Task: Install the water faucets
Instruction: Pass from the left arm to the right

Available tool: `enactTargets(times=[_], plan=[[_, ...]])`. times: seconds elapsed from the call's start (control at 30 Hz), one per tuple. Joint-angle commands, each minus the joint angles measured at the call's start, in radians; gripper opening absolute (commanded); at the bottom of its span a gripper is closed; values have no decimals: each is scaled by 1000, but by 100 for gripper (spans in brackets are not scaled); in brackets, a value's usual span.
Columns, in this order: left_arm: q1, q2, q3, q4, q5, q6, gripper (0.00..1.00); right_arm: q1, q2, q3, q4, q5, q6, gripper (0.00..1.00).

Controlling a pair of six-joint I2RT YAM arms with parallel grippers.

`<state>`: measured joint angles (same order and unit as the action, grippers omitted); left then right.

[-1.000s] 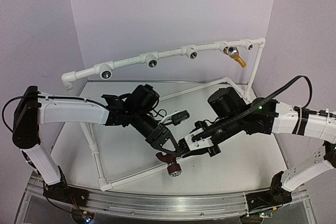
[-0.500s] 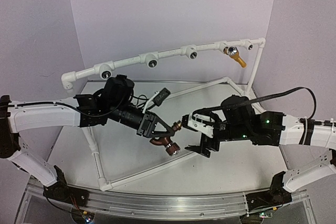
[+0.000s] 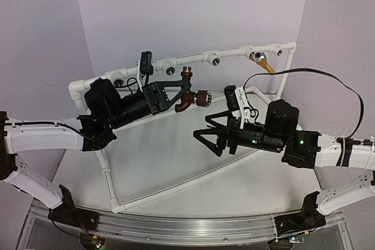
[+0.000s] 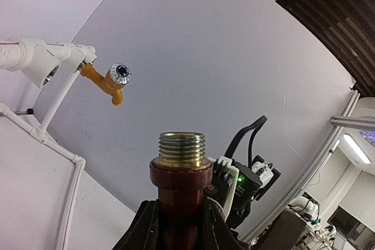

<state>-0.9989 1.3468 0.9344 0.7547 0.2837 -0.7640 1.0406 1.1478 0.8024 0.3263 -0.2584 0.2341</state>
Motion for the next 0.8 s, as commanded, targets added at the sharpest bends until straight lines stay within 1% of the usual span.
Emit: enactTargets(times=[0.0,0.1,0.17,0.27,0.33,0.37,0.43,0.47,0.5,0.53,0.6,0.63,0.67,0.7,0.73,0.77], plan=[[-33,46,27,184,-58,-60,0,2,46,31,324,-32,175,83],[-58,57,20,202,-79,-59,0,2,59,3,453,-43,204,74],[-68,63,13,211,-87,-59,0,2,59,-25,521,-18,231,70],[-76,70,8,223,-97,-59,0,3,45,-54,582,-3,226,67],[-80,76,6,230,-98,-62,0,4,41,-52,582,11,227,65],[-81,80,8,233,-98,-63,0,4,43,-50,586,17,232,59],[-83,92,15,239,-91,-70,0,3,54,-37,591,18,243,38],[-84,98,18,242,-88,-70,0,3,58,-35,596,23,248,32],[-85,102,18,243,-90,-71,0,3,61,-36,609,26,252,32],[-86,103,11,246,-98,-72,0,4,64,-36,617,26,252,39],[-88,101,-6,253,-115,-74,0,3,68,-28,619,31,249,57],[-88,102,-11,257,-118,-75,0,3,72,-24,619,35,248,61],[-88,104,-13,259,-118,-76,0,3,77,-22,619,46,247,60],[-89,106,-12,262,-114,-78,0,4,84,-20,619,53,249,55],[-89,109,-11,265,-110,-80,0,3,90,-15,620,57,248,42],[-89,110,-11,267,-107,-82,0,3,94,-11,620,61,246,22]])
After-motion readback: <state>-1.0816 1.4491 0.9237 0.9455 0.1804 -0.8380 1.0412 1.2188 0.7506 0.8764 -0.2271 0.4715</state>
